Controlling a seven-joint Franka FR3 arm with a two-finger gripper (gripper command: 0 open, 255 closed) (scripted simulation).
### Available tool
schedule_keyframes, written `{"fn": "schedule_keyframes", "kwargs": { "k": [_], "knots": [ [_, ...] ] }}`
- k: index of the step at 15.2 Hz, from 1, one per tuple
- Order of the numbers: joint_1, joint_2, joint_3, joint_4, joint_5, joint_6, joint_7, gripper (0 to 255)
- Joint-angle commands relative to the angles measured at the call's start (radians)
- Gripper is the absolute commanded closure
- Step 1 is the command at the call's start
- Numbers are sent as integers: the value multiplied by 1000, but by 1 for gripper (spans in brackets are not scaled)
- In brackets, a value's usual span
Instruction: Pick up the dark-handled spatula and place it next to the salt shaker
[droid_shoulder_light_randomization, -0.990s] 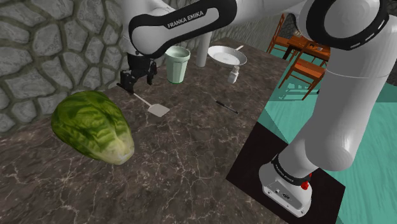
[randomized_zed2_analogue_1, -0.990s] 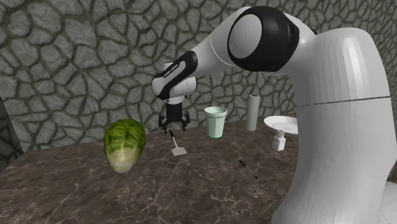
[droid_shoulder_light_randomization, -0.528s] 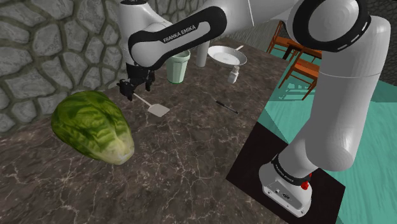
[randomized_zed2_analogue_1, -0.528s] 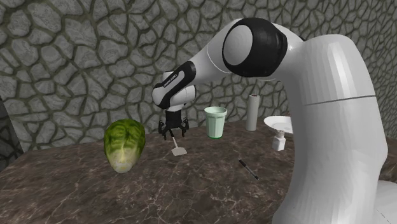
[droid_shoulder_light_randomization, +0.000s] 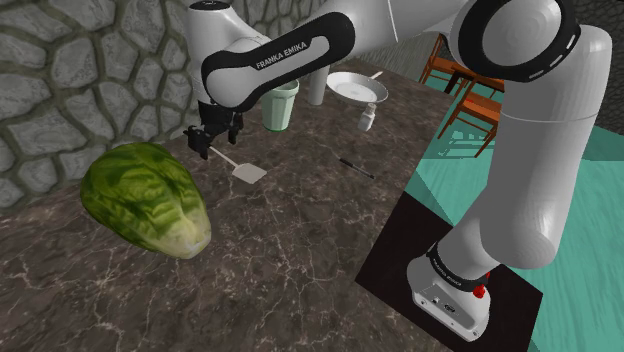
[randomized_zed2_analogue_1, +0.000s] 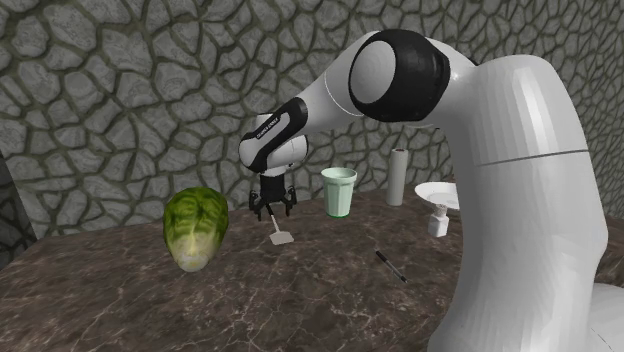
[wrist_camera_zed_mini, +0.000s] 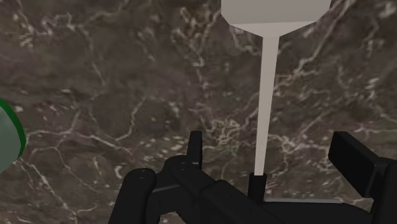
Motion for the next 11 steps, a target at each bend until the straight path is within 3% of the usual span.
{"fn": "schedule_keyframes", "kwargs": {
  "k": [1,11],
  "knots": [
    [0,0,0,0,0,0,0,255],
    [-1,-6,2,4,3,-10,-2,255]
  ]
}}
